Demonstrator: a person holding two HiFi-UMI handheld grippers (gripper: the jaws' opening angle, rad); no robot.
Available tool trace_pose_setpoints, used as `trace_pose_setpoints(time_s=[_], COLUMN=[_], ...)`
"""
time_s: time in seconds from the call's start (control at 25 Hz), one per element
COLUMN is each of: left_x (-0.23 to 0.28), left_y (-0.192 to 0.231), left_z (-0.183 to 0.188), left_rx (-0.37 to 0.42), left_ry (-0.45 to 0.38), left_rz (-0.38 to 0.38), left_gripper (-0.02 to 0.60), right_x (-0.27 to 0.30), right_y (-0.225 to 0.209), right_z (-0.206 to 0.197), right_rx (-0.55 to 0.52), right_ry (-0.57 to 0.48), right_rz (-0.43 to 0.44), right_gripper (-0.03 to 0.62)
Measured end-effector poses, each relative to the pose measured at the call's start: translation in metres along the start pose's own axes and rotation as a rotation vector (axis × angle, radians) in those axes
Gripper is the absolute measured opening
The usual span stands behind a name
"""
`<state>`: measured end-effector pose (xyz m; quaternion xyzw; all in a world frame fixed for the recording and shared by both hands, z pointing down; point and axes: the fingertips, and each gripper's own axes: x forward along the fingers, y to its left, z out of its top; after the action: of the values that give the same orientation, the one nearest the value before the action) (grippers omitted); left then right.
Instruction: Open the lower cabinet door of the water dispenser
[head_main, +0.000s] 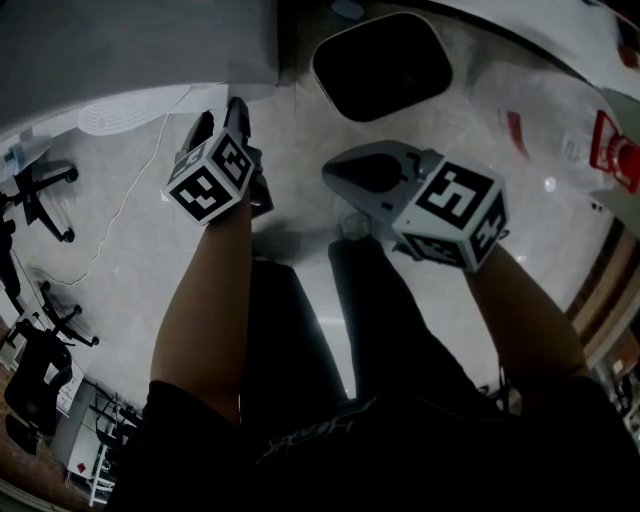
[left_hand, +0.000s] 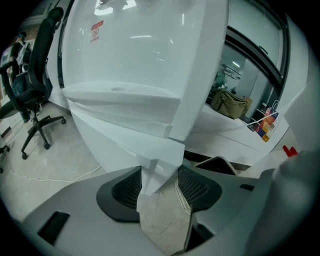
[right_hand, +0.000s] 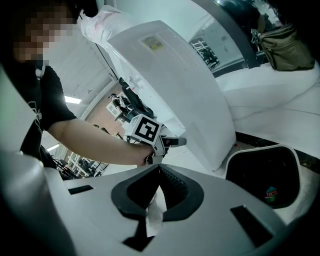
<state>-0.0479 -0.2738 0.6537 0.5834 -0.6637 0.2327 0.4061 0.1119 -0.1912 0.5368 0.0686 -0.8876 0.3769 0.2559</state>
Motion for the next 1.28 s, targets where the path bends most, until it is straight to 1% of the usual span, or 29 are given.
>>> trace_pose_setpoints(time_s=[0.12, 0.28, 0.44, 0.6, 0.68, 0.92, 1.28], left_x=[-0.002, -0.009, -0.015, -0.019, -0.020, -0.029, -0.039], left_y=[0.002, 0.009, 0.014, 0.016, 0.017, 0.025, 0.033], left_z=[-0.002, -0.008, -0.017, -0.022, -0.024, -0.033, -0.045], left_rx=[0.017, 0.023, 0.019, 0.068, 0.079, 0.094, 0.134], left_ry=[0.010, 0.020, 0.037, 0.049, 0.057, 0.074, 0.122], left_rz=[-0.040, -0.036, -0.048, -0.067, -0.072, -0.058, -0.067], left_gripper=[0.232, 0.232, 0.230, 0.212, 0.210, 0.198, 0.178], right_x=[0.008, 0.015, 0.017, 0.023, 0.028, 0.040, 0.050], right_y=[0.009, 0.022, 0.028, 0.037, 0.039, 0.049, 0.064], right_z=[-0.001, -0.002, -0.005, -0.003, -0.005, -0.005, 0.004], right_rx=[0.007, 0.001, 0.032, 0.069, 0.075, 0.092, 0.065], right_ry=[-0.007, -0.005, -0.031, -0.066, -0.079, -0.092, -0.094], right_rz=[0.004, 0.004, -0.005, -0.013, -0.021, -0.016, -0.023], right_gripper=[0.012, 0.012, 0.012, 0.012, 0.012, 0.012, 0.012])
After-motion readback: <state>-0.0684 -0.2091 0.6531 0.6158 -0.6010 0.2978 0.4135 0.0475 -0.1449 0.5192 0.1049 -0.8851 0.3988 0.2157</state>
